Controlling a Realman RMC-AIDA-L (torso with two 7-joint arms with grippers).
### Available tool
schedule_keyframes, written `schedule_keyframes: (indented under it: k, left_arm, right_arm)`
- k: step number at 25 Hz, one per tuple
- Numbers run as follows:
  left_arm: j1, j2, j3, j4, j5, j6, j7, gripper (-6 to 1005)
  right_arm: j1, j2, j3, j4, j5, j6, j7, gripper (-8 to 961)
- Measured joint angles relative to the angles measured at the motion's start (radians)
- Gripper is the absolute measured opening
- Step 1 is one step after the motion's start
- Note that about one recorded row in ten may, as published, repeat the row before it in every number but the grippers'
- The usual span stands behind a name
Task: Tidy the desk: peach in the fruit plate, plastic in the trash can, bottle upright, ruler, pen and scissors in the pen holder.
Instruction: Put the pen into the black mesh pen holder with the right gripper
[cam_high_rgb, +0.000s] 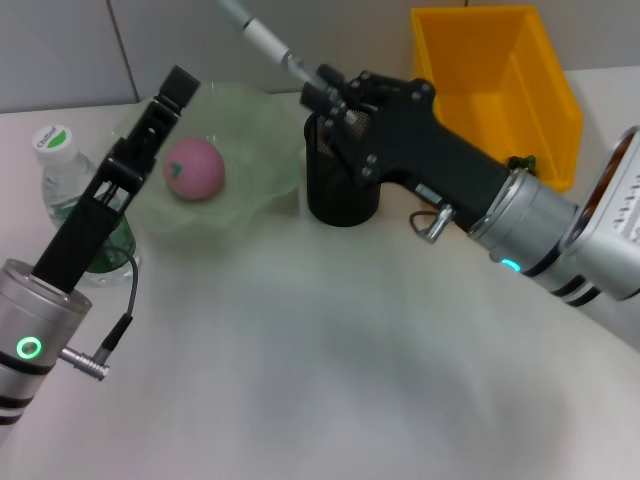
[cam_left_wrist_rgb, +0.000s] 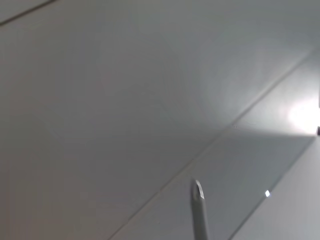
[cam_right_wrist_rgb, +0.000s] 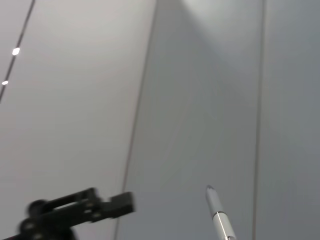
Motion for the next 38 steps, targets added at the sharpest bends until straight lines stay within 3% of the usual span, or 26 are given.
schedule_keyframes:
  k: [8, 13, 15, 23, 29, 38]
  left_arm:
    - [0.026, 0.0, 0.007, 0.09, 0.105, 0.021, 0.131, 810]
    - [0.034, 0.001, 0.01, 0.124, 0.153, 0.05, 0.18, 814]
    - [0.044, 0.004, 0.01, 0.182, 0.262, 0.078, 0.247, 815]
    - [0.071, 0.007, 0.01, 0.221, 0.41, 0.07, 0.412, 817]
    - [0.086, 0.009, 0.01, 0.284, 0.496, 0.018, 0.422, 816]
    - [0.116, 0.011, 0.011, 0.379, 0.617, -0.075, 0.391, 814]
  right_arm:
    - [-0.011, -0.002, 0.059, -0.026, 0.0, 0.002, 0.095, 133]
    - [-0.012, -0.004, 0.073, -0.063, 0.0, -0.004, 0.196, 133]
    - [-0.012, -0.004, 0.073, -0.083, 0.0, -0.01, 0.247, 133]
    - [-0.017, -0.005, 0.061, -0.191, -0.005, -0.027, 0.406, 133]
    - [-0.022, -0.008, 0.046, -0.285, -0.009, -0.028, 0.513, 133]
    - [-0.022, -0.008, -0.077, -0.474, -0.006, -0.028, 0.722, 134]
